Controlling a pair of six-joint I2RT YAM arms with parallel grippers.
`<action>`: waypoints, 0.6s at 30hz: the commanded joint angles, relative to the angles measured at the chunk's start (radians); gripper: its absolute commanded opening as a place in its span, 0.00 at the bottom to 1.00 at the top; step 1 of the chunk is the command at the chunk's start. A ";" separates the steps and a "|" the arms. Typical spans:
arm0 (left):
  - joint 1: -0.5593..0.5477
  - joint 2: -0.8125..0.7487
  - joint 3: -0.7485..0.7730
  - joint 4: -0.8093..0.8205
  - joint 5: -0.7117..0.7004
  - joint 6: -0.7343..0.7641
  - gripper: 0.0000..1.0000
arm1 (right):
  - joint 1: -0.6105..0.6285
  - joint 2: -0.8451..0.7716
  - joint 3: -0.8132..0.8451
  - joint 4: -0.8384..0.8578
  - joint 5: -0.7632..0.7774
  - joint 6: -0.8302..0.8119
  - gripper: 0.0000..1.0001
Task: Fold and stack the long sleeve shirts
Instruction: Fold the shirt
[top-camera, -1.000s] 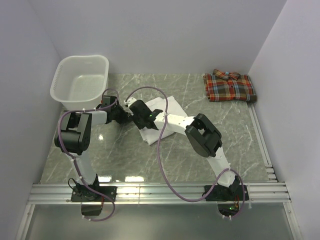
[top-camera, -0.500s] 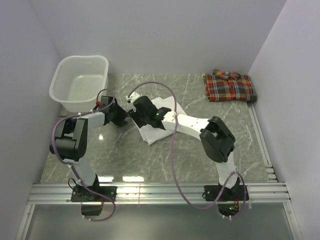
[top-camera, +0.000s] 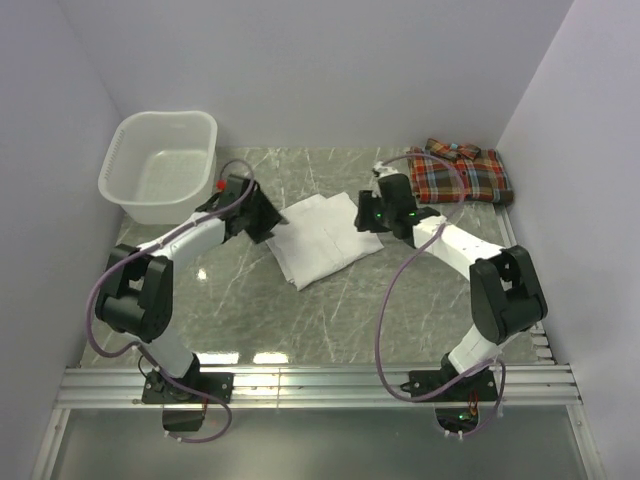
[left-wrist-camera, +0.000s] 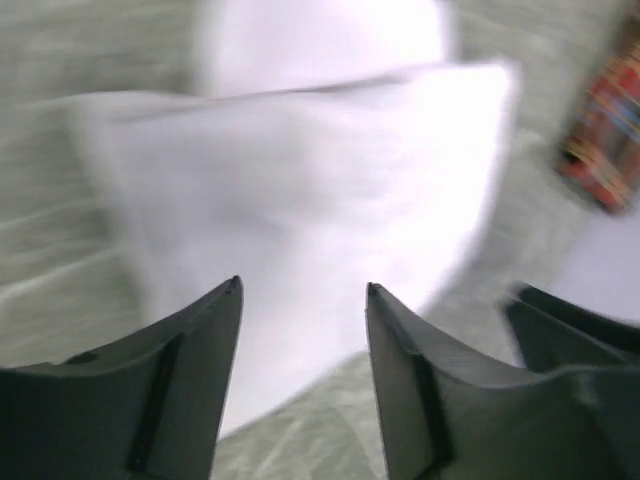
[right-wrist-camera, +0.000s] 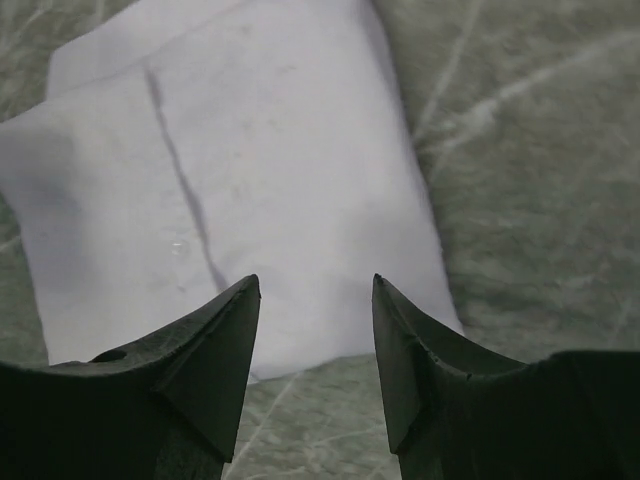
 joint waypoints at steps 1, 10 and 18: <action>-0.058 0.061 0.120 0.028 0.009 0.036 0.57 | -0.092 -0.068 -0.055 0.092 -0.170 0.121 0.57; -0.063 0.230 0.082 0.080 0.030 0.048 0.36 | -0.273 -0.027 -0.216 0.234 -0.375 0.293 0.58; -0.009 0.167 -0.122 0.060 -0.017 0.062 0.34 | -0.272 -0.028 -0.276 0.300 -0.435 0.359 0.60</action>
